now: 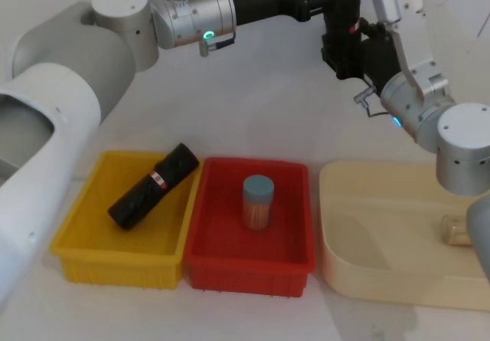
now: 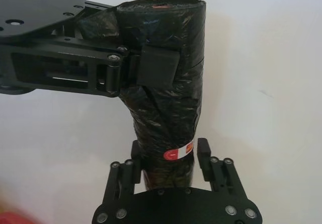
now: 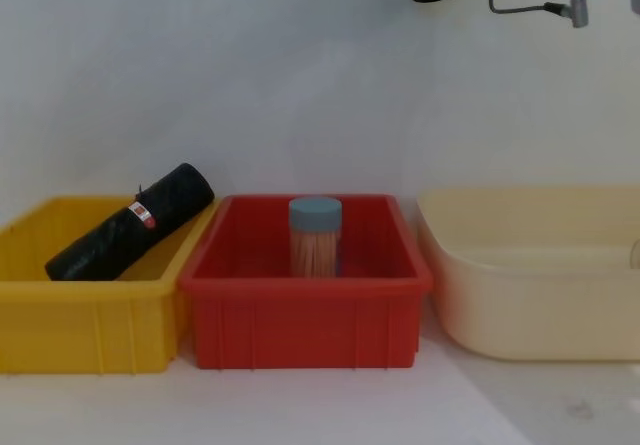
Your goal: Pick up the garbage bag with the one hand and transfer it to the other hand.
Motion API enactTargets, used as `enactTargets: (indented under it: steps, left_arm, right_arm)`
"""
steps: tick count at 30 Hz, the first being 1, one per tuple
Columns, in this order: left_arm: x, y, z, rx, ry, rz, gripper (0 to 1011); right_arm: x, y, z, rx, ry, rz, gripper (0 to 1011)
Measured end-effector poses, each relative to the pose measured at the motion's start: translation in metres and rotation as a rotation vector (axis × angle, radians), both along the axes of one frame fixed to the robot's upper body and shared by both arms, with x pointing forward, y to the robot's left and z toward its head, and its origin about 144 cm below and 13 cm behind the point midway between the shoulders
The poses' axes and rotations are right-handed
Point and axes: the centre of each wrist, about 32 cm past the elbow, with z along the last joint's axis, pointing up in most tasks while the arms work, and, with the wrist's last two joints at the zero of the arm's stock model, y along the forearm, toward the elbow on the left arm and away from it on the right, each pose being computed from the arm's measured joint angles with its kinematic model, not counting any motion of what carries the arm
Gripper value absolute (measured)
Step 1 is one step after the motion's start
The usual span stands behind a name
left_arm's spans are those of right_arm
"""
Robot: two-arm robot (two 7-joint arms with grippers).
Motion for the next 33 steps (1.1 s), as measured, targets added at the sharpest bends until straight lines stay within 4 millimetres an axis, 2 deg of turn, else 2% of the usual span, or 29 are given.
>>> enactTargets:
  steps: [6, 9, 30, 33]
  left_arm:
    - [0.0, -0.0001, 0.0, 0.0, 0.0, 0.0, 553]
    - [0.0, 0.0, 0.0, 0.0, 0.0, 0.0, 553]
    - [0.0, 0.0, 0.0, 0.0, 0.0, 0.0, 559]
    - [0.0, 0.0, 0.0, 0.0, 0.0, 0.0, 648]
  right_arm:
    - [0.0006, 0.0003, 0.0002, 0.001, 0.0, -0.003, 494]
    - [0.0009, 0.0005, 0.0002, 0.001, 0.0, -0.004, 467]
    - [0.0016, 0.001, 0.0004, 0.001, 0.0, -0.007, 467]
    - [0.0017, 0.0011, 0.0003, 0.001, 0.0, -0.007, 467]
